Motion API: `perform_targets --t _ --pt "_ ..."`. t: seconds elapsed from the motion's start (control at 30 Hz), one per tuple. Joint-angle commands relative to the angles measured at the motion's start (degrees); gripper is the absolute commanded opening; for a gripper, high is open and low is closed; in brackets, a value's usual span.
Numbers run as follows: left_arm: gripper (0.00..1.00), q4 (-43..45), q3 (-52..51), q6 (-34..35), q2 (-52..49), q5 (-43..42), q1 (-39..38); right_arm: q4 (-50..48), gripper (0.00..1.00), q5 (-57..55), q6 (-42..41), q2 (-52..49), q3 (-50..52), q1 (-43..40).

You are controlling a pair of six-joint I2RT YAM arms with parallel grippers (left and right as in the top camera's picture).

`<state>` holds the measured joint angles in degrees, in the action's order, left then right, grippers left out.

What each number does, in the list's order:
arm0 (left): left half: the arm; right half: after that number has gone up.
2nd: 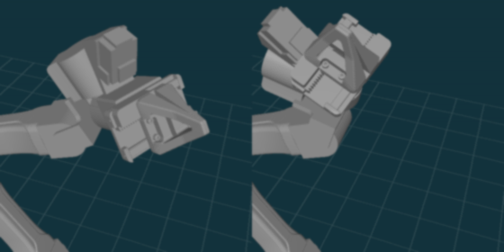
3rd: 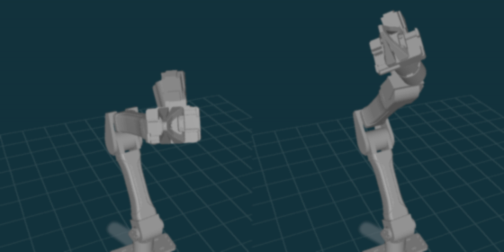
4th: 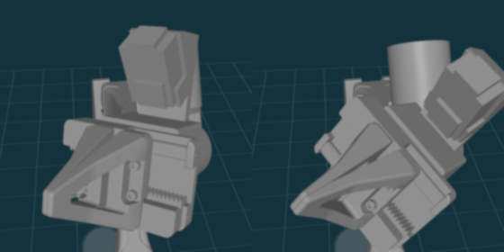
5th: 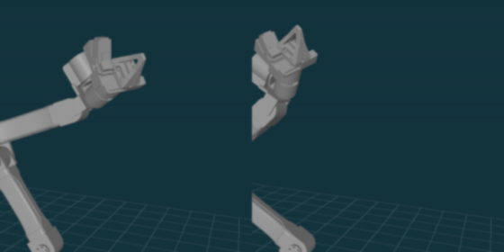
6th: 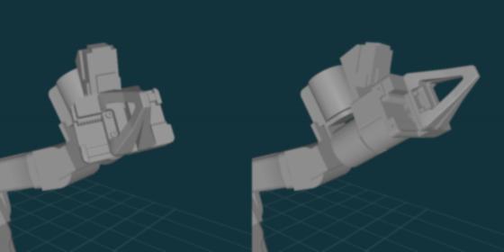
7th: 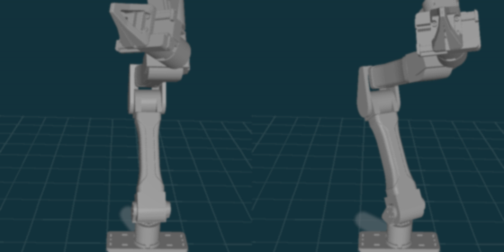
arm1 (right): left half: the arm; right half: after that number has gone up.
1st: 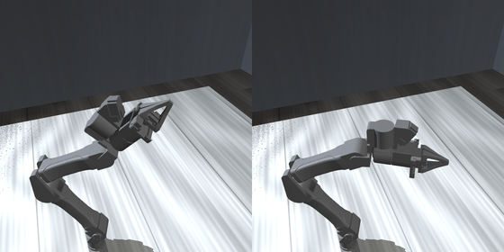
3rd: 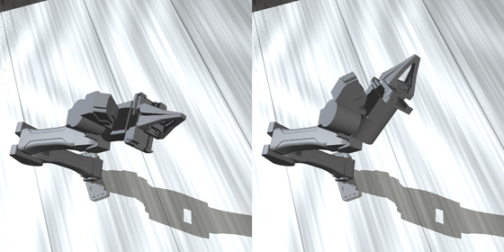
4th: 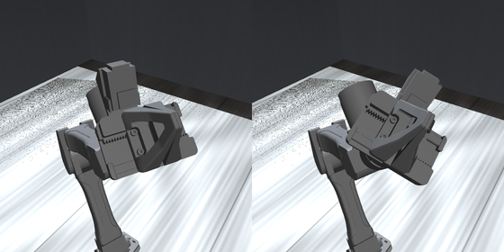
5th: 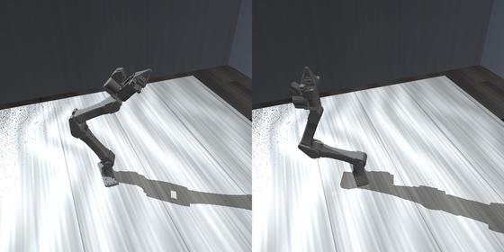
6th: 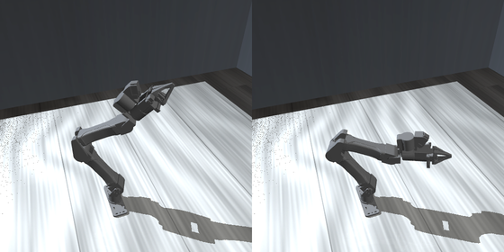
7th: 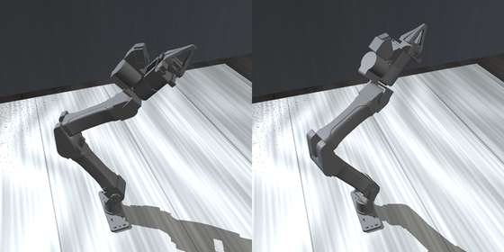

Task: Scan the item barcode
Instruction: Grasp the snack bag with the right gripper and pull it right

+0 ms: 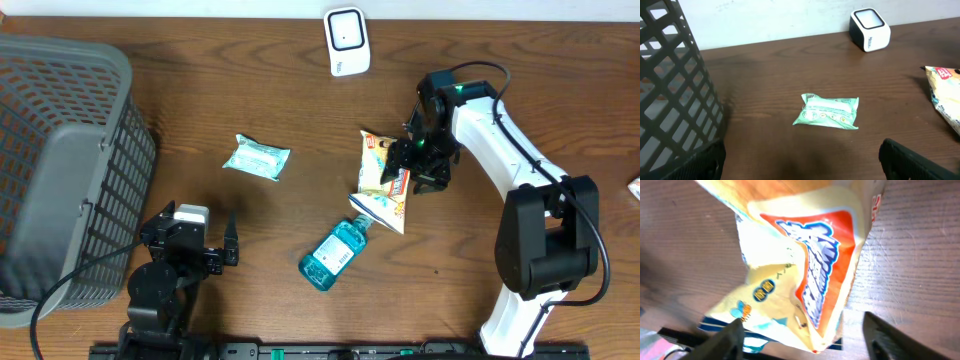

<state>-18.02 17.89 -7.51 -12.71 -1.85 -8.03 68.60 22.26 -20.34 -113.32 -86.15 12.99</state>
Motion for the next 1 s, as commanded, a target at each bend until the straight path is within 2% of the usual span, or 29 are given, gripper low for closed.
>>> perform_targets --t 0.0,0.07,0.17,0.4,0.6,0.8,0.97 --pt "0.98 0.07 -0.07 0.04 0.11 -0.72 0.02 -0.26 0.7 -0.07 0.22 1.09 -0.13 0.07" --pt "0.98 0.07 -0.07 0.04 0.11 -0.72 0.02 0.0 0.52 0.13 0.2 1.09 -0.15 0.07" --pt "0.98 0.07 -0.07 0.04 0.11 -0.72 0.02 1.46 0.01 0.57 0.24 1.2 -0.22 0.07" --pt "0.98 0.07 -0.07 0.04 0.11 -0.72 0.02 7.85 0.01 -0.87 0.28 2.56 -0.42 0.07" --pt "0.98 0.07 -0.07 0.04 0.11 -0.72 0.02 8.76 0.01 -1.27 0.76 4.92 -0.42 1.84" --pt "0.98 0.07 -0.07 0.07 0.11 -0.72 0.02 2.49 0.01 -8.66 0.15 5.62 0.83 5.55" --pt "0.98 0.07 -0.07 0.04 0.11 -0.72 0.02 -6.32 0.01 -16.9 -7.48 3.74 8.7 8.5"
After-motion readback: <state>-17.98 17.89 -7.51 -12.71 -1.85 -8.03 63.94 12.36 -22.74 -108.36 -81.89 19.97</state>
